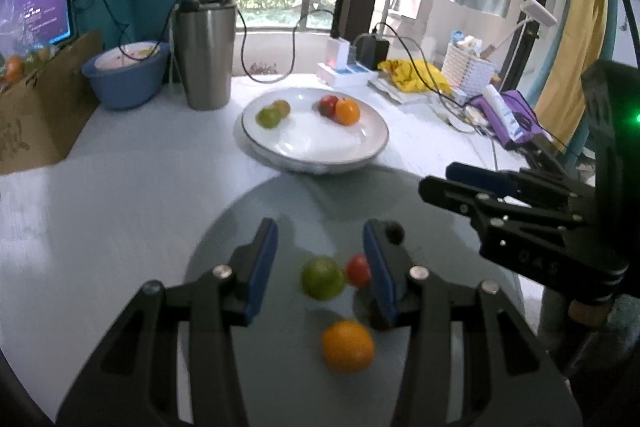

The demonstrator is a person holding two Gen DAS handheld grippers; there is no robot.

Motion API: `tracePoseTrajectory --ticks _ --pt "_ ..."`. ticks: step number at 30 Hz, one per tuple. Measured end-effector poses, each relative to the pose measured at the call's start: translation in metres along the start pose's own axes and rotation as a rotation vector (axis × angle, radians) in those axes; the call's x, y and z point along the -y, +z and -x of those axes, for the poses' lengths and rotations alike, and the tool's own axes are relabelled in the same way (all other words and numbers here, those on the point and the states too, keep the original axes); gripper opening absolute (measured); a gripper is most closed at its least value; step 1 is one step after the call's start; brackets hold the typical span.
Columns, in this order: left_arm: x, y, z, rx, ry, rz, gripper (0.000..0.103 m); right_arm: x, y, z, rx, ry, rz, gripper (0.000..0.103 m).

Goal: Organize fruits
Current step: 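Move both grippers back toward the fruits on the grey tray, then grasp the small orange with the left gripper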

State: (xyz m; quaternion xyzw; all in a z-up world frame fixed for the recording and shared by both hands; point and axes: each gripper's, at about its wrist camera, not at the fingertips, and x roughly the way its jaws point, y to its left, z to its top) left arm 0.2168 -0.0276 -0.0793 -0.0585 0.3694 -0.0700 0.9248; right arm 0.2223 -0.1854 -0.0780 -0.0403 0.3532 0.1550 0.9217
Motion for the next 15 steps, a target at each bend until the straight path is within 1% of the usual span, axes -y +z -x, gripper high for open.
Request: tracePoseTrajectory --ticks 7,15 --pt "0.009 -0.025 0.004 -0.031 -0.009 -0.006 0.046 -0.006 -0.022 0.003 -0.029 0.017 0.001 0.038" --pt "0.009 -0.046 0.005 -0.068 -0.006 -0.004 0.046 -0.005 -0.040 0.009 -0.041 0.023 -0.017 0.038"
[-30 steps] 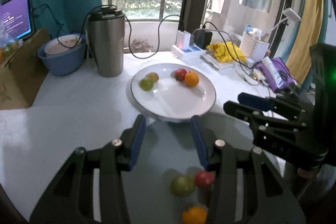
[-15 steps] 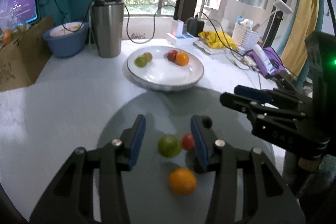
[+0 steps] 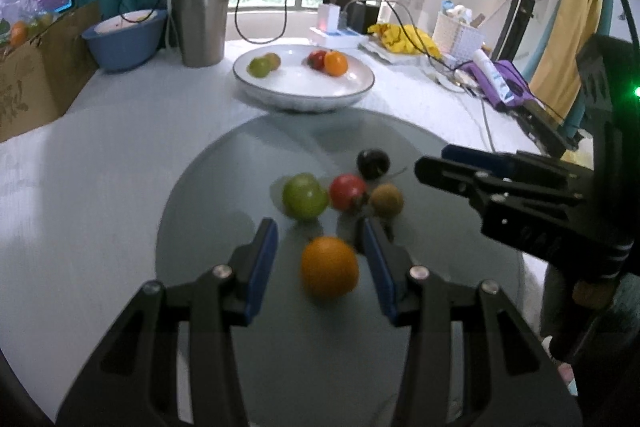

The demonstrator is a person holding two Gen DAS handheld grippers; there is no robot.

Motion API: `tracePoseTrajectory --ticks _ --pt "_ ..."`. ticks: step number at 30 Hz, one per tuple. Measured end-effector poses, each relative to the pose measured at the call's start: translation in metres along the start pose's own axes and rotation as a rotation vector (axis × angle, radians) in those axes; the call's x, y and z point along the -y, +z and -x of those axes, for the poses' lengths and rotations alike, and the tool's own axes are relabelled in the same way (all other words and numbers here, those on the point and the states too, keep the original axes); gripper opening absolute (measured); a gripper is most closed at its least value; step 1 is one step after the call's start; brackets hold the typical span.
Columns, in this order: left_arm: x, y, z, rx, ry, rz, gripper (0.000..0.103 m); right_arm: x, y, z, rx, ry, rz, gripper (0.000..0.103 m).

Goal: Organize fruits
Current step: 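Grasp the small orange with the left gripper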

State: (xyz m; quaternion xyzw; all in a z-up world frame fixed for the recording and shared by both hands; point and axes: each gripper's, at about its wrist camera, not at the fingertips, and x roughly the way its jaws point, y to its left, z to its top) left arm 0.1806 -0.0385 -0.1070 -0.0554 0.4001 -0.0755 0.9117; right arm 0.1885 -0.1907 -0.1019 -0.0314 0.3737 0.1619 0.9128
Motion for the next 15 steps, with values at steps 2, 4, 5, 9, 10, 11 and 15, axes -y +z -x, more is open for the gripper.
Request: tracePoseTrajectory --ticks 2,4,5,9,10,11,15 --pt "0.000 -0.004 -0.001 -0.011 0.007 -0.006 0.046 -0.001 -0.004 0.000 -0.004 0.004 -0.001 0.038" --pt "0.000 -0.007 -0.002 -0.017 0.004 -0.005 0.046 -0.003 -0.008 0.001 -0.010 0.007 0.004 0.038" --pt "0.000 -0.009 -0.003 -0.021 -0.001 -0.004 0.046 -0.003 -0.010 0.001 -0.012 0.008 0.004 0.038" --pt "0.003 -0.011 -0.006 -0.033 -0.008 -0.012 0.046 -0.002 -0.016 0.001 -0.019 0.009 -0.004 0.038" --pt "0.004 -0.012 -0.007 -0.038 -0.007 -0.016 0.046 -0.002 -0.018 0.001 -0.022 0.008 -0.007 0.038" --pt "0.005 -0.012 -0.008 -0.042 -0.007 -0.019 0.046 -0.002 -0.019 0.001 -0.025 0.007 -0.007 0.038" --pt "0.007 -0.016 -0.016 -0.071 -0.006 -0.029 0.046 -0.001 -0.024 0.001 -0.030 0.008 -0.016 0.038"
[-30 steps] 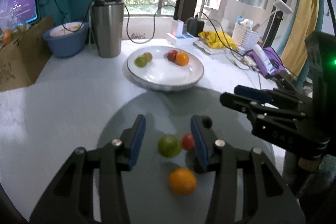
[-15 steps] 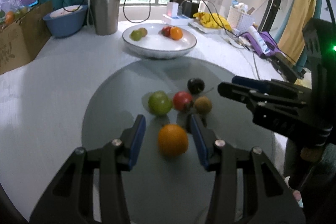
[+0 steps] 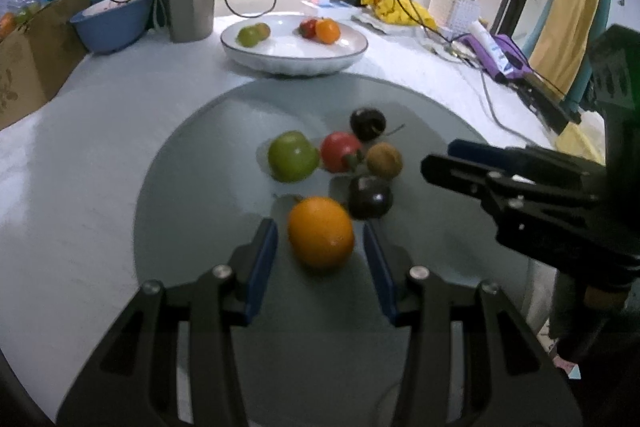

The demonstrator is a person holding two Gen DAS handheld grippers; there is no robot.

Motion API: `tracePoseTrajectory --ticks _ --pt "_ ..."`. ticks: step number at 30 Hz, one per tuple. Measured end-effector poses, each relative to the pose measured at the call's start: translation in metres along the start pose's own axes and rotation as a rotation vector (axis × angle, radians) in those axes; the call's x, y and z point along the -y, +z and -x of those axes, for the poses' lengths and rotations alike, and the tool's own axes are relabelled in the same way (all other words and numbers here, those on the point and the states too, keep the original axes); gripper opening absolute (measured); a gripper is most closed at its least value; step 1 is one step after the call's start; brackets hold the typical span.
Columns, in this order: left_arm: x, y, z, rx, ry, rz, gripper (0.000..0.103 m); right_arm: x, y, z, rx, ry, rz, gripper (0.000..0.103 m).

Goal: Organize fruits
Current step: 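Grasp the small orange with the left gripper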

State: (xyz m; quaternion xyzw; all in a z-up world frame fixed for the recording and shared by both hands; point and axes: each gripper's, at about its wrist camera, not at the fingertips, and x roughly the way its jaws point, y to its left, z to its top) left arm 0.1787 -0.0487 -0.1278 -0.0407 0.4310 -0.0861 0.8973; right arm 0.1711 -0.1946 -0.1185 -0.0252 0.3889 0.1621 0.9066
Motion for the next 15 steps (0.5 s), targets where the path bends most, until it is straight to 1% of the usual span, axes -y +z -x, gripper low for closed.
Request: tracePoseTrajectory --ticks 6,8,9,15 --pt "-0.002 -0.001 -0.002 0.008 -0.005 -0.005 0.045 -0.001 -0.005 0.001 -0.009 0.013 -0.006 0.038" --pt "-0.004 0.000 -0.002 0.013 -0.008 -0.004 0.037 -0.005 -0.005 0.002 -0.011 0.022 0.001 0.038" --pt "-0.005 0.000 -0.002 0.014 -0.013 -0.002 0.036 -0.008 -0.005 0.002 -0.015 0.026 0.008 0.039" --pt "-0.014 -0.002 0.002 0.029 -0.027 0.013 0.035 -0.026 -0.006 -0.002 -0.033 0.054 0.053 0.040"
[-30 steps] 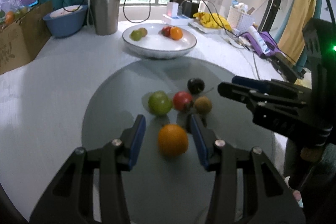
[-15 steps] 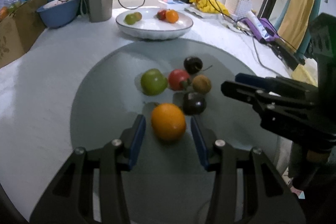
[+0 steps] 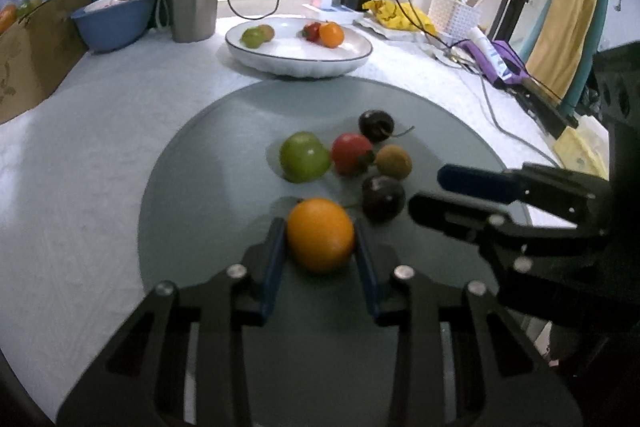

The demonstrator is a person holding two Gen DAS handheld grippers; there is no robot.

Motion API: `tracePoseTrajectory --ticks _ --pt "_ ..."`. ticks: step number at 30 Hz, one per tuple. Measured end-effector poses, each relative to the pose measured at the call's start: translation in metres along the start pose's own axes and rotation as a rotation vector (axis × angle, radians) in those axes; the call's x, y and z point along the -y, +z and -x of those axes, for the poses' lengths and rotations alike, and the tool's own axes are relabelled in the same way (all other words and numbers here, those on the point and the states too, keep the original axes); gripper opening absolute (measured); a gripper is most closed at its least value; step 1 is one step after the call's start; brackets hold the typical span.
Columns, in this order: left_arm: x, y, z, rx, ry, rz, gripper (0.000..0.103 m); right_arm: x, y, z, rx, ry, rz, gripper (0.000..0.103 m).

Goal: Organize fruits
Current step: 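Grasp the small orange with the left gripper, then grasp the dark purple plum with the right gripper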

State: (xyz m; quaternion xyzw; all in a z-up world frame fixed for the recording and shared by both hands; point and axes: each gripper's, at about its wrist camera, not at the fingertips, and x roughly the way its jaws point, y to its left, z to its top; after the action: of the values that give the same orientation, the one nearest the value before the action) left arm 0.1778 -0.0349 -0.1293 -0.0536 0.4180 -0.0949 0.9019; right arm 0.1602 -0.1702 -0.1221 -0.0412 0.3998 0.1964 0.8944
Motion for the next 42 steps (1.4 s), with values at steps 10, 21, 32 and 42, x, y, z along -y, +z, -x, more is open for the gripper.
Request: tracePoseTrajectory --ticks 10,21,32,42 --pt "-0.016 0.000 0.016 0.049 0.015 0.020 0.035 -0.016 0.003 -0.020 -0.037 0.017 0.035 0.040" --pt "-0.020 -0.002 0.016 0.047 0.003 0.019 0.035 -0.025 0.007 -0.032 -0.045 0.012 0.071 0.038" --pt "-0.018 -0.002 0.002 0.009 0.013 0.011 0.035 -0.020 0.008 -0.018 -0.018 0.014 0.070 0.031" --pt "-0.019 0.005 0.011 0.036 0.013 0.028 0.033 -0.015 0.017 -0.006 0.013 0.012 0.070 0.031"
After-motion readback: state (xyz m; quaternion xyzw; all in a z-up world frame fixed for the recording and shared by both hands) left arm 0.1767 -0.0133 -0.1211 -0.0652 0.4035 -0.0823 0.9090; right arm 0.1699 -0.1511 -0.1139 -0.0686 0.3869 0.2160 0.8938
